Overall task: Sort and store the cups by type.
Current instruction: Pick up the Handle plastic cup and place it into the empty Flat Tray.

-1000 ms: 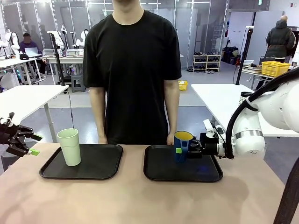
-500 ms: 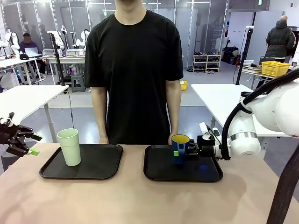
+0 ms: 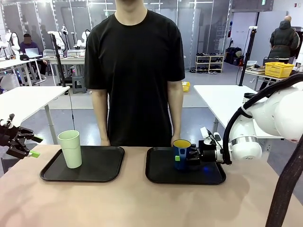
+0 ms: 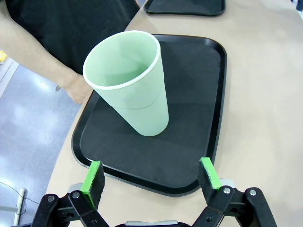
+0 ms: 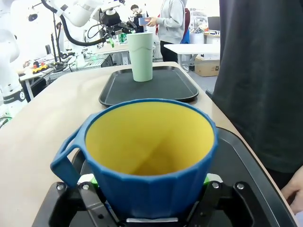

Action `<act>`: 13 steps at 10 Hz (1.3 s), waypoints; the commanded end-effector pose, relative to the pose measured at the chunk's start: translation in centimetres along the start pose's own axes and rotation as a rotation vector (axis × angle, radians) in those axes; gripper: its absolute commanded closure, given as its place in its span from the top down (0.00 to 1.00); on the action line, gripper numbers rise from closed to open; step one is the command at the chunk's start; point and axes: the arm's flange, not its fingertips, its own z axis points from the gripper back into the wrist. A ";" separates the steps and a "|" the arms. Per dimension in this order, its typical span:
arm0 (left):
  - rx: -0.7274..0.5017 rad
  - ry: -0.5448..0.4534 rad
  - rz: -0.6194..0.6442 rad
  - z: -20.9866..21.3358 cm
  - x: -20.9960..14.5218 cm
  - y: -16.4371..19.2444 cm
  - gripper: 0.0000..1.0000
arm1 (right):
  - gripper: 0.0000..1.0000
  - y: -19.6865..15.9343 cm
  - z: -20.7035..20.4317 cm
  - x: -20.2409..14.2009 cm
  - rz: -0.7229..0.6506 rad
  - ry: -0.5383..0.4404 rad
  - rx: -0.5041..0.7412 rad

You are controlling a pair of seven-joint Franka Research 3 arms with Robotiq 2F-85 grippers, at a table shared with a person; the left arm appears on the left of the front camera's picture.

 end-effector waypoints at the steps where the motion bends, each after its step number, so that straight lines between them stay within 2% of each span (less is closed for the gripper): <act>1: -0.005 -0.019 -0.020 0.1 -0.2 0.4 1.00 | 0.73 -0.7 -0.4 0.2 -0.020 0.002 -0.008; 2: -0.005 -0.019 -0.020 0.1 -0.2 0.4 1.00 | 0.73 -0.7 -0.4 0.1 -0.022 0.005 -0.004; 3: -0.005 -0.019 -0.020 0.1 -0.2 0.4 1.00 | 0.85 -0.7 -0.4 0.1 -0.026 0.010 0.002; 5: -0.005 -0.019 -0.020 0.1 -0.2 0.4 1.00 | 1.00 -0.5 -0.2 0.0 -0.025 0.013 0.008; 13: -0.005 -0.019 -0.020 0.1 -0.2 0.4 1.00 | 1.00 -0.6 0.3 -0.3 -0.042 0.063 -0.019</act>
